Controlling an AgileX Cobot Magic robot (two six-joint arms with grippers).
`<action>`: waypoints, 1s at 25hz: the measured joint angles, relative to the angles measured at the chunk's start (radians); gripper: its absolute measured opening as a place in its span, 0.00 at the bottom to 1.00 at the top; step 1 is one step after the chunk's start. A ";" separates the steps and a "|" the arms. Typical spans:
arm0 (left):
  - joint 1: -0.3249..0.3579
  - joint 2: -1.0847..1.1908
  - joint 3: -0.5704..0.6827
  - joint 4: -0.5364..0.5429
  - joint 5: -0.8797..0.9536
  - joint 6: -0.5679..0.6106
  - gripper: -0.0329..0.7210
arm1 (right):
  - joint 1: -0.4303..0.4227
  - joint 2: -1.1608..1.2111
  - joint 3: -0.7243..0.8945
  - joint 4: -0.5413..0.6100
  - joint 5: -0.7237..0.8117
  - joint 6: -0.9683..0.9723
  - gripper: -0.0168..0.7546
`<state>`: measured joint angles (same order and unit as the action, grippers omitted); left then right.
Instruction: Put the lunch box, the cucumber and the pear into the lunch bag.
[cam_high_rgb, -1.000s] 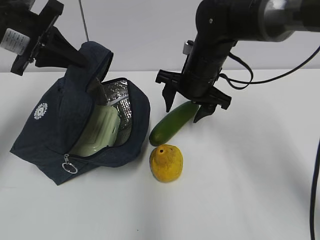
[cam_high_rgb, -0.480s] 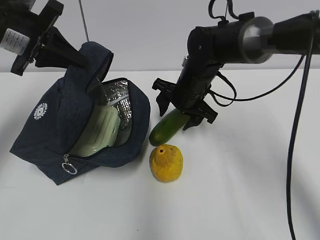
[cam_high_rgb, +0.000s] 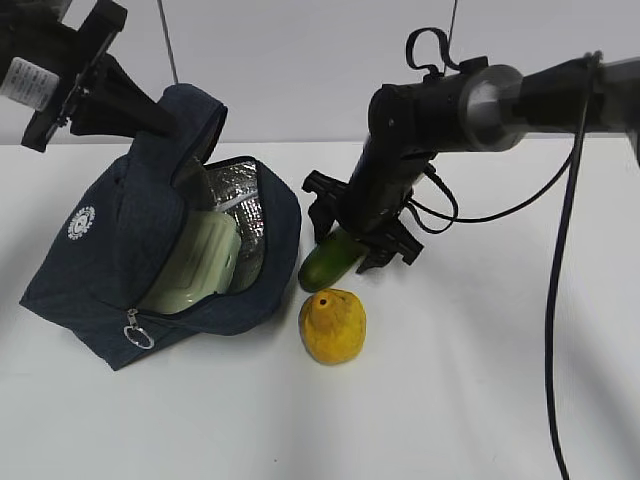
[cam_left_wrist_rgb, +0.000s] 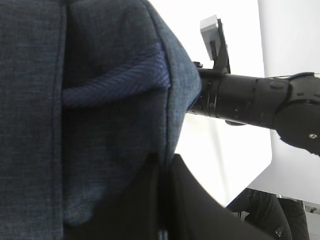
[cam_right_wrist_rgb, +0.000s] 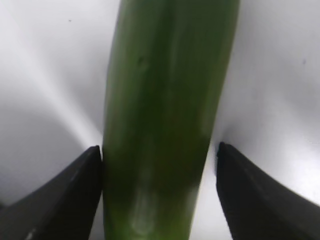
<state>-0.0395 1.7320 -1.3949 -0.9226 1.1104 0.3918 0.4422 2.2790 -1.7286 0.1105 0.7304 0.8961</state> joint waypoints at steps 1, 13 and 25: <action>0.000 0.000 0.000 0.000 0.000 0.000 0.05 | 0.000 0.002 0.000 0.000 -0.002 0.000 0.70; 0.000 0.000 0.000 0.000 0.001 0.004 0.05 | 0.000 0.002 -0.032 0.002 0.036 -0.132 0.55; 0.000 0.000 0.000 0.000 0.016 0.007 0.05 | -0.012 0.002 -0.524 -0.021 0.488 -0.668 0.55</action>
<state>-0.0395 1.7320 -1.3949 -0.9226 1.1261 0.3988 0.4302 2.2815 -2.2528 0.0894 1.2185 0.2280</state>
